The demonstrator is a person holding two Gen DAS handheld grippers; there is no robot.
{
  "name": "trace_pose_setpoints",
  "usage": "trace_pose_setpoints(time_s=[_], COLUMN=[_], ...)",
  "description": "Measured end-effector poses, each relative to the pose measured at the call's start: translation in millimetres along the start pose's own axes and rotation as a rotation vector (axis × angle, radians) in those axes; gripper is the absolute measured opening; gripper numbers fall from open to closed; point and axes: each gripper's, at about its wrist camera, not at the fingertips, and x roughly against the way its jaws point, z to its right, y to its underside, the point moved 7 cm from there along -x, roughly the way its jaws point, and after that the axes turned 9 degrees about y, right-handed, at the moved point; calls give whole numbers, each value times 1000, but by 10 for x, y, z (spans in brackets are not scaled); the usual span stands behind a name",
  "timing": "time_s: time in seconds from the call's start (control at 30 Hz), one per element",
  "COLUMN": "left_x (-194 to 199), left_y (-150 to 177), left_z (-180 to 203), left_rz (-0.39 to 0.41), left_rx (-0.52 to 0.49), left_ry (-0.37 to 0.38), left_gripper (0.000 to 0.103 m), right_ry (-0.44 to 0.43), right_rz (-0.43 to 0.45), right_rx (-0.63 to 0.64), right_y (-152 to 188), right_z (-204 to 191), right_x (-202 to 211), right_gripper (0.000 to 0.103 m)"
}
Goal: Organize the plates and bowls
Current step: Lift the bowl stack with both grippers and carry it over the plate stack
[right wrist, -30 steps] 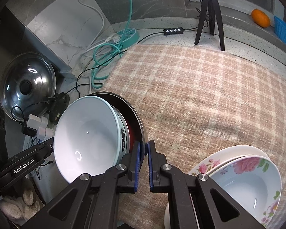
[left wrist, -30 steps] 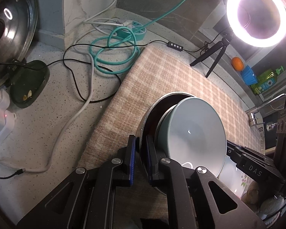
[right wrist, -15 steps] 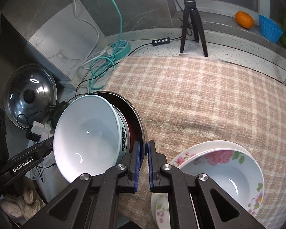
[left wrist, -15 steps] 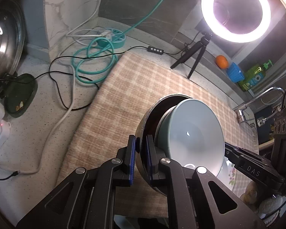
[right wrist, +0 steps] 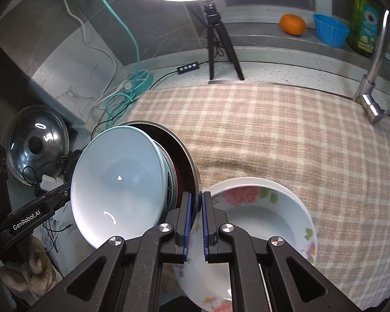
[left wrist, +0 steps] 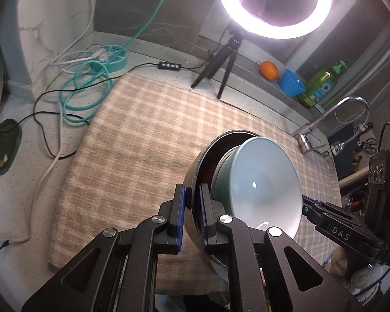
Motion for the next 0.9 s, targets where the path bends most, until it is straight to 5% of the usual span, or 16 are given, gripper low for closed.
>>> trace_pose_setpoints(time_s=[0.9], left_x=[-531], left_y=[415], left_z=[712], left_rz=[-182], left_rx=[-154], left_ry=[65], left_gripper=[9], right_ry=[101], right_rz=[-28], right_rx=[-168], right_y=[495], right_z=[965], right_x=[214], right_gripper=[7])
